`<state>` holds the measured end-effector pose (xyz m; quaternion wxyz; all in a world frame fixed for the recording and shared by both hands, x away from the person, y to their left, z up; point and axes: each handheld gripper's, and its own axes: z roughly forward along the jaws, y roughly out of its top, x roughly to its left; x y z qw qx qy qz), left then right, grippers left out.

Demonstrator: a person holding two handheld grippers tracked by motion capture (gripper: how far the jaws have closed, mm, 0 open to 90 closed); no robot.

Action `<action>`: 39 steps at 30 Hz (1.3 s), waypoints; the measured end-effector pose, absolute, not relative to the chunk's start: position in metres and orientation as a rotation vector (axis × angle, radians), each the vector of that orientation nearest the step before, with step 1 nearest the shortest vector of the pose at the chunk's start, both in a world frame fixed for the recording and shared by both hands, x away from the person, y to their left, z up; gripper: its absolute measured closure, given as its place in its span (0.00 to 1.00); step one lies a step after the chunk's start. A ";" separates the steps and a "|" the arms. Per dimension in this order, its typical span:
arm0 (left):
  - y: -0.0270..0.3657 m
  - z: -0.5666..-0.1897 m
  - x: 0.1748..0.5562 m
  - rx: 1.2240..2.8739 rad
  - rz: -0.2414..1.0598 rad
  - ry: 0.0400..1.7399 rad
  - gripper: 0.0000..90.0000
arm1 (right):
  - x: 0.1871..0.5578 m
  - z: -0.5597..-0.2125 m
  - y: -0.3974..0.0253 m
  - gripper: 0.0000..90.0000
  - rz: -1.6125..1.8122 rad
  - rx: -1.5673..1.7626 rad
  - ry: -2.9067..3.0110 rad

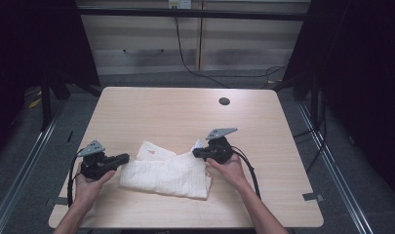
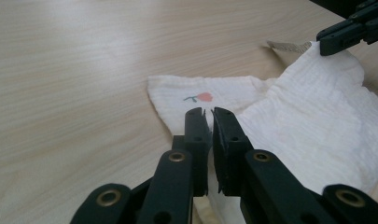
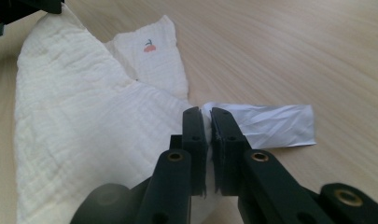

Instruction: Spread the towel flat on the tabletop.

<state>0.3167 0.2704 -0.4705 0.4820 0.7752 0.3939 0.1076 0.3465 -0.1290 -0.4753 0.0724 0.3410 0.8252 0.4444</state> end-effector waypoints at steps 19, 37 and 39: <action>0.253 -0.418 0.331 1.799 0.296 0.862 0.96 | 0.348 -0.418 -0.170 0.97 1.388 1.053 2.322; 0.229 -0.340 0.357 1.735 0.385 0.770 0.97 | 0.355 -0.313 -0.206 0.98 1.478 0.965 2.155; 0.226 -0.334 0.358 1.733 0.387 0.761 0.97 | 0.355 -0.309 -0.207 0.98 1.472 0.961 2.150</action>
